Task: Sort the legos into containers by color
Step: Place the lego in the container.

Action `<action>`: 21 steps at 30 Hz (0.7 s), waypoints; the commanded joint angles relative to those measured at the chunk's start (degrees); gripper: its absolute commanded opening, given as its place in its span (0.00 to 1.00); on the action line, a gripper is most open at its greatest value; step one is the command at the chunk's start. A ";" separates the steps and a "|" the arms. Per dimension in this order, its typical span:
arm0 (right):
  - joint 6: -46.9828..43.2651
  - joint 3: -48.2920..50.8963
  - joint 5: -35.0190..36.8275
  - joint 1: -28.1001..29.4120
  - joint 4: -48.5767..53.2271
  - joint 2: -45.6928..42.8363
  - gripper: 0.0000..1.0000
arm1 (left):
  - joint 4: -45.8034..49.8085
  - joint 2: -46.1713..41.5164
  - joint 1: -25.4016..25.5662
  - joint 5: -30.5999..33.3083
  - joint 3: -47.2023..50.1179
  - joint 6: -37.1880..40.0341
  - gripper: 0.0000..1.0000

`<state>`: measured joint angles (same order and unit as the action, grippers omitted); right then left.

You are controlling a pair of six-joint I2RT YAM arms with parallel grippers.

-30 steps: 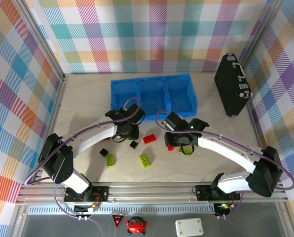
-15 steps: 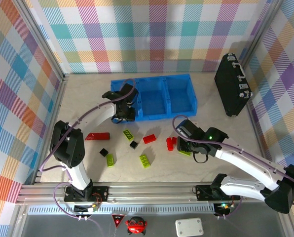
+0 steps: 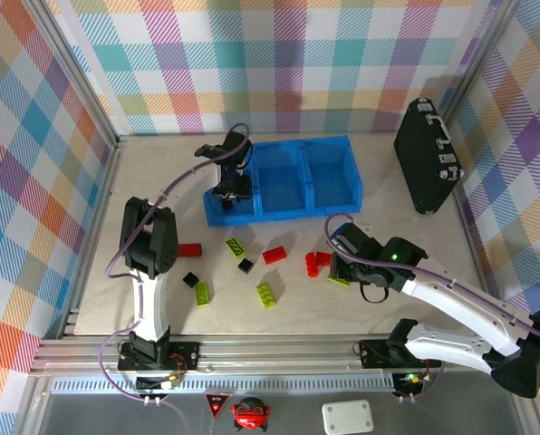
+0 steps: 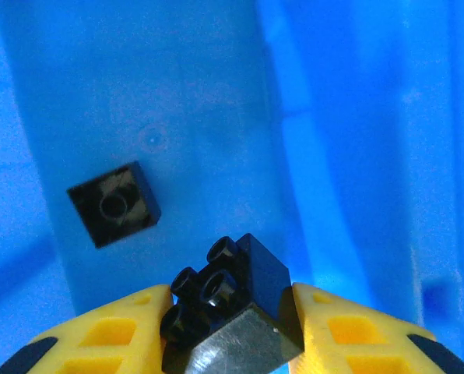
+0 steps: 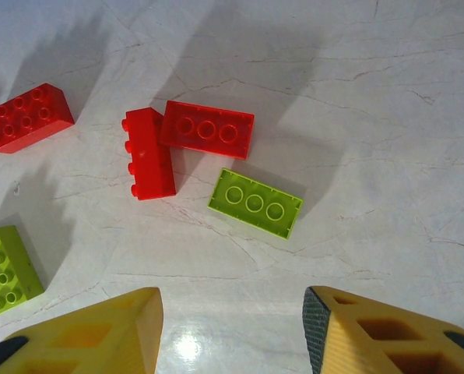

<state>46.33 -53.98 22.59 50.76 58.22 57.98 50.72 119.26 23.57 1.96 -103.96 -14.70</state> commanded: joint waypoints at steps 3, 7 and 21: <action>1.55 0.71 1.93 0.35 2.25 -1.81 0.52 | 1.80 4.49 -1.50 -0.51 -4.66 -0.10 0.36; 1.59 1.11 1.88 0.35 2.49 -1.79 0.52 | 2.81 7.95 -2.21 -0.76 -6.91 -0.32 0.36; 2.23 2.99 2.27 0.30 2.23 -2.25 0.52 | 6.42 15.57 -2.51 -1.46 -15.28 0.37 0.39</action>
<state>47.62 -51.46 23.62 50.76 59.44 56.71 54.68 133.43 21.52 1.23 -117.34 -14.90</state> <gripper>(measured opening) 0.523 0.393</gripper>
